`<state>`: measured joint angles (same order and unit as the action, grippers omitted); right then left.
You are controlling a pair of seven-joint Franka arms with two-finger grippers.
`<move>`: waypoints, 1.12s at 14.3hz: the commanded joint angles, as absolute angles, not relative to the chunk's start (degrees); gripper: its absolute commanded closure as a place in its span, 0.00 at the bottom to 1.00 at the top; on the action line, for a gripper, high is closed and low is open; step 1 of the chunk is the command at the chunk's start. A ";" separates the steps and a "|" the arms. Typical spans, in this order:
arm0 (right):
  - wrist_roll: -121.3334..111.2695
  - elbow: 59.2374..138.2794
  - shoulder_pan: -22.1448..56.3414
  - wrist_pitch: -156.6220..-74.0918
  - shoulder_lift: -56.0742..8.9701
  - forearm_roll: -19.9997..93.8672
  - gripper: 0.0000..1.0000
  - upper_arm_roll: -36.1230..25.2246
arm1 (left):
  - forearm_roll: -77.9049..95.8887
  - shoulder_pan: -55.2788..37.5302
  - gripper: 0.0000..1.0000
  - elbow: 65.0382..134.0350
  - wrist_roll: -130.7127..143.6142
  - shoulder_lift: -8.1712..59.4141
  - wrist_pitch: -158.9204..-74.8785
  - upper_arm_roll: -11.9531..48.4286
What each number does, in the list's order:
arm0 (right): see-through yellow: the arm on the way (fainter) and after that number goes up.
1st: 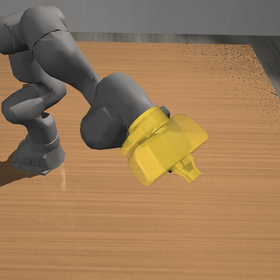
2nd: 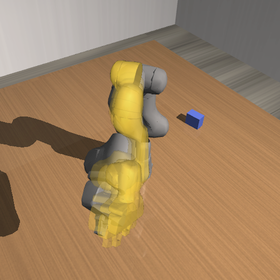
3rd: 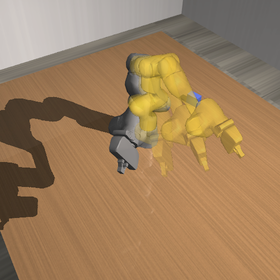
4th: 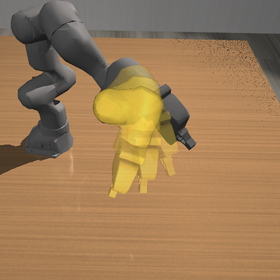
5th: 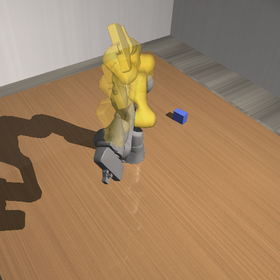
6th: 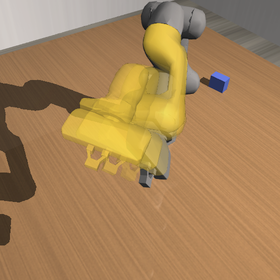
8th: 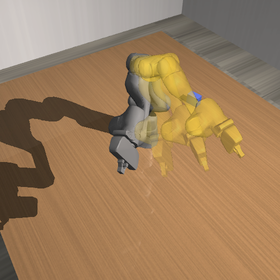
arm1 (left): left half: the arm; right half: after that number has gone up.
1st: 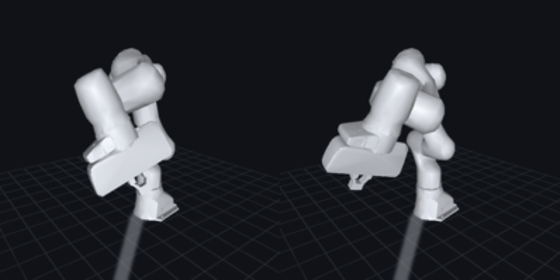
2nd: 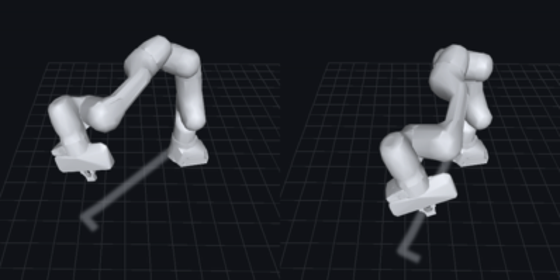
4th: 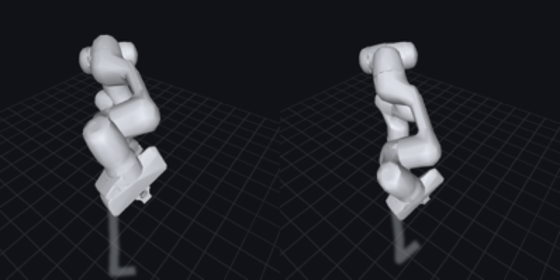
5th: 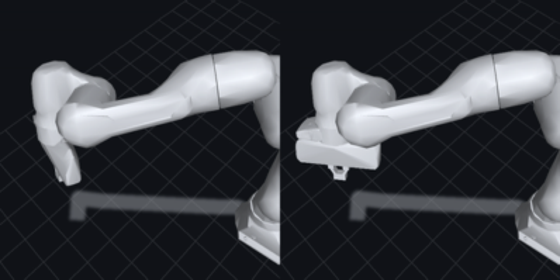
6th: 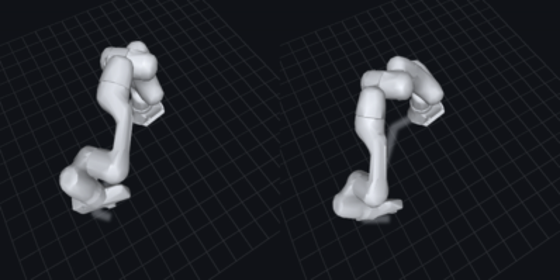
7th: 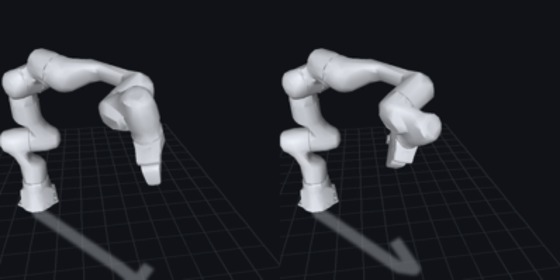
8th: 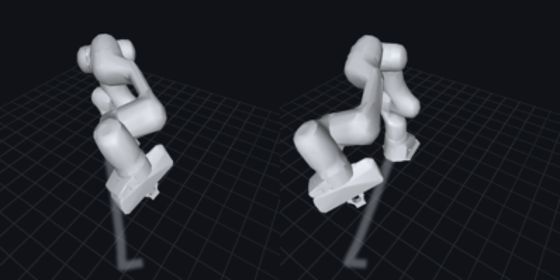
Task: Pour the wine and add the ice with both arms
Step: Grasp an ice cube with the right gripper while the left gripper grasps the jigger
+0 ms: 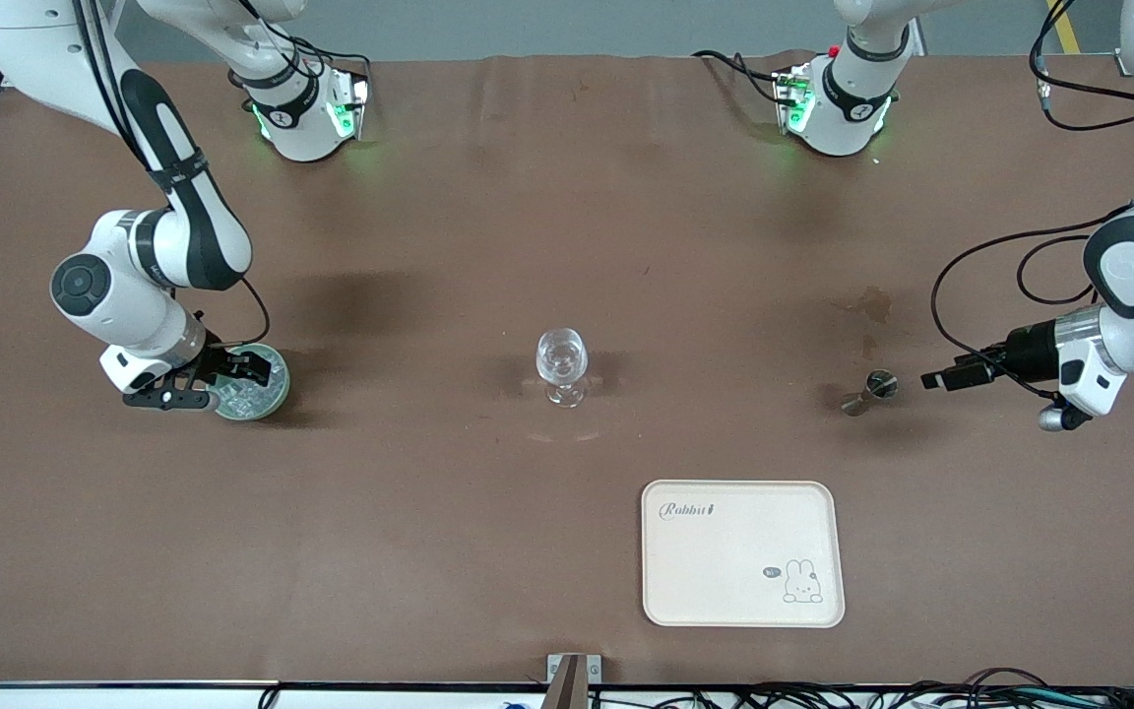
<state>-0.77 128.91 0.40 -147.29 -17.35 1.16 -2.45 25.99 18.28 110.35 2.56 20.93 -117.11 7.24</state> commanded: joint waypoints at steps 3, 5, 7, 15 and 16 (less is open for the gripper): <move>-0.26 129.99 1.05 -148.71 -17.58 2.20 0.23 -2.29 | 27.16 18.28 0.00 103.99 18.61 28.90 -115.93 7.47; -0.26 129.99 1.49 -148.80 -17.67 3.60 0.25 -2.29 | 27.07 18.37 0.00 102.58 19.86 30.93 -114.97 7.56; -0.26 129.90 1.93 -148.71 -17.93 3.60 0.30 -2.29 | 27.07 18.80 0.00 97.68 19.86 33.99 -109.02 7.47; -0.26 129.90 1.58 -148.71 -17.93 3.60 0.56 -2.29 | 30.49 20.83 0.00 92.46 27.24 40.16 -100.20 7.56; -0.26 129.90 1.50 -148.71 -17.84 3.60 0.61 -2.29 | 31.19 21.00 0.00 92.90 27.33 40.43 -100.20 7.56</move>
